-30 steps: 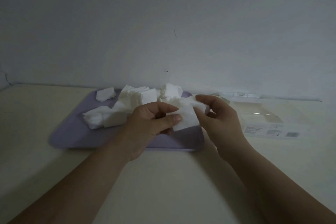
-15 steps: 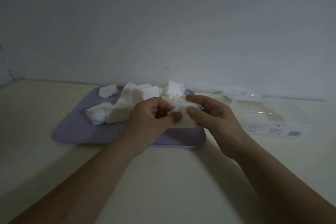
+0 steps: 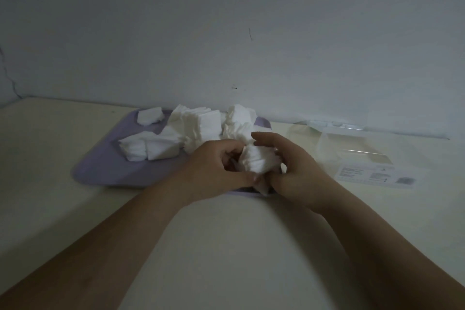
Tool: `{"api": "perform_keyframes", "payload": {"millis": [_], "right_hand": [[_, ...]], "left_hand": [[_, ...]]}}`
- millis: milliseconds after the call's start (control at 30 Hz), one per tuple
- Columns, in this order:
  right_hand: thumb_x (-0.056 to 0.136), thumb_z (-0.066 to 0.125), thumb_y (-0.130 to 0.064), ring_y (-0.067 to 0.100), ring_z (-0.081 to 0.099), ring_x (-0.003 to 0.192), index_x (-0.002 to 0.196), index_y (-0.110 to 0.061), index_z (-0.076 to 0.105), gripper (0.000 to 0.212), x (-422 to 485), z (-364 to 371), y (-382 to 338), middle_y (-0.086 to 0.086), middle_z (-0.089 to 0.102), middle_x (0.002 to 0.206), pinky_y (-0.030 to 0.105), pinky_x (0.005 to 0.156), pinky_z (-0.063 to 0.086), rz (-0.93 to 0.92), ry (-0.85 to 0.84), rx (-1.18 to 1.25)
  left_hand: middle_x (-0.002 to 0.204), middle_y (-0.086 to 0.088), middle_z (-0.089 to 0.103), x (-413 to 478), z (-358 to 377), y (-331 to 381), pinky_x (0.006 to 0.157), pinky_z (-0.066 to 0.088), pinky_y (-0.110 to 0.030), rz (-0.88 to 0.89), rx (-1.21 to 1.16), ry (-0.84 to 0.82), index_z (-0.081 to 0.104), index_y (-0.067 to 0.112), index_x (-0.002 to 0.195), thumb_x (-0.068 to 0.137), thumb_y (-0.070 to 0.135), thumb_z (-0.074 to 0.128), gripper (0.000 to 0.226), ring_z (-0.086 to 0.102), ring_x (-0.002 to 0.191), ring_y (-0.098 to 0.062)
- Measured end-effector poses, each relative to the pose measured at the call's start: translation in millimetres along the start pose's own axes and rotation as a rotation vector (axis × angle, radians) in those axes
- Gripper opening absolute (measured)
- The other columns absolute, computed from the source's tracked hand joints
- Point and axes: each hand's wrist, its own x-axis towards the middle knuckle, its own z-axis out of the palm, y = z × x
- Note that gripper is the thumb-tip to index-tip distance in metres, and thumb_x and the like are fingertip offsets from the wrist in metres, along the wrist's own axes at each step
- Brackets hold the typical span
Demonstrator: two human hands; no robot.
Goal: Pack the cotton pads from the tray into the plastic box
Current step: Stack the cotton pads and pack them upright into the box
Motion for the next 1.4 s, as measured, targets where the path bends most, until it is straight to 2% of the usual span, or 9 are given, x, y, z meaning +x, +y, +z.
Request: {"api": "perform_keyframes", "payload": {"millis": [133, 300, 467, 567, 700, 833, 1100, 1300, 1400], "right_hand": [[0.066, 0.057, -0.012, 0.003, 0.058, 0.121, 0.147, -0.027, 0.049, 0.083, -1.2, 2.6, -4.2, -0.006, 0.061, 0.135, 0.018, 0.103, 0.045, 0.011, -0.062, -0.039], [0.080, 0.067, 0.000, -0.002, 0.046, 0.129, 0.151, -0.021, 0.045, 0.077, -3.2, 5.2, -6.3, -0.012, 0.049, 0.141, -0.002, 0.100, 0.030, 0.043, -0.087, -0.072], [0.084, 0.063, -0.001, -0.006, 0.046, 0.126, 0.153, -0.025, 0.041, 0.077, -4.0, 6.1, -6.5, -0.017, 0.046, 0.143, 0.001, 0.102, 0.032, 0.077, -0.079, -0.054], [0.083, 0.063, -0.001, -0.020, 0.054, 0.107, 0.153, -0.035, 0.036, 0.082, -3.9, 6.3, -4.6, -0.024, 0.051, 0.134, -0.002, 0.091, 0.037, 0.083, -0.073, -0.031], [0.072, 0.060, -0.017, -0.021, 0.048, 0.121, 0.157, -0.031, 0.031, 0.091, -3.4, 9.6, -3.8, -0.022, 0.047, 0.145, 0.009, 0.099, 0.041, 0.071, -0.044, 0.031], [0.080, 0.069, -0.012, -0.005, 0.053, 0.126, 0.155, -0.029, 0.035, 0.084, -1.9, 10.3, -2.4, -0.018, 0.049, 0.144, 0.006, 0.096, 0.042, 0.050, 0.037, 0.040], [0.089, 0.072, -0.006, -0.003, 0.063, 0.116, 0.148, -0.019, 0.047, 0.065, -1.1, 6.8, 3.3, -0.014, 0.066, 0.125, 0.020, 0.105, 0.048, 0.085, 0.067, 0.066], [0.086, 0.063, 0.002, -0.009, 0.060, 0.112, 0.153, -0.025, 0.038, 0.077, -2.8, 9.0, -5.6, -0.017, 0.059, 0.129, 0.011, 0.095, 0.048, 0.129, 0.015, 0.048], [0.084, 0.059, 0.004, -0.007, 0.062, 0.096, 0.124, -0.043, 0.055, 0.062, -2.5, 12.3, -8.1, -0.019, 0.067, 0.107, 0.014, 0.086, 0.049, 0.137, 0.014, 0.065]], "left_hand": [[0.053, 0.010, 0.060, 2.2, 6.5, 7.1, 0.052, 0.041, -0.014, -0.092, -0.084, 0.169, 0.073, 0.010, 0.088, 0.097, 0.041, 0.066, 0.033, 0.053, 0.049, -0.002], [0.057, 0.004, 0.064, 3.1, 8.6, 6.1, 0.051, 0.046, -0.017, -0.113, -0.117, 0.230, 0.078, 0.010, 0.091, 0.098, 0.022, 0.068, 0.016, 0.057, 0.048, -0.008], [0.059, -0.008, 0.071, 4.0, -2.4, 1.7, 0.048, 0.036, -0.021, -0.218, -0.183, 0.271, 0.078, 0.013, 0.079, 0.089, 0.014, 0.067, 0.015, 0.060, 0.056, -0.017], [0.059, -0.001, 0.071, 3.7, -1.6, 3.4, 0.046, 0.038, -0.018, -0.222, -0.175, 0.183, 0.078, 0.011, 0.087, 0.091, 0.010, 0.068, 0.012, 0.062, 0.052, -0.007], [0.059, 0.015, 0.067, 2.4, -0.2, 4.5, 0.052, 0.043, -0.007, -0.138, -0.167, 0.114, 0.077, 0.008, 0.100, 0.091, 0.002, 0.068, 0.014, 0.059, 0.052, 0.006], [0.104, 0.002, 0.079, 1.9, -1.2, 0.3, 0.088, 0.060, -0.029, -0.060, -0.071, -0.041, 0.069, 0.023, 0.122, 0.073, 0.026, 0.090, 0.054, 0.075, 0.098, -0.013], [0.104, 0.002, 0.076, 5.4, 5.9, -9.7, 0.080, 0.063, -0.039, 0.030, 0.043, 0.140, 0.067, 0.022, 0.120, 0.075, 0.008, 0.083, 0.049, 0.075, 0.088, -0.016], [0.110, 0.003, 0.075, 6.5, 5.2, -10.4, 0.091, 0.062, -0.048, -0.044, -0.016, 0.099, 0.063, 0.023, 0.121, 0.058, 0.030, 0.095, 0.071, 0.076, 0.100, -0.019], [0.105, -0.002, 0.078, 6.7, 0.8, -10.7, 0.091, 0.061, -0.053, -0.076, -0.059, 0.108, 0.067, 0.021, 0.113, 0.057, 0.027, 0.096, 0.064, 0.077, 0.098, -0.025]]}}
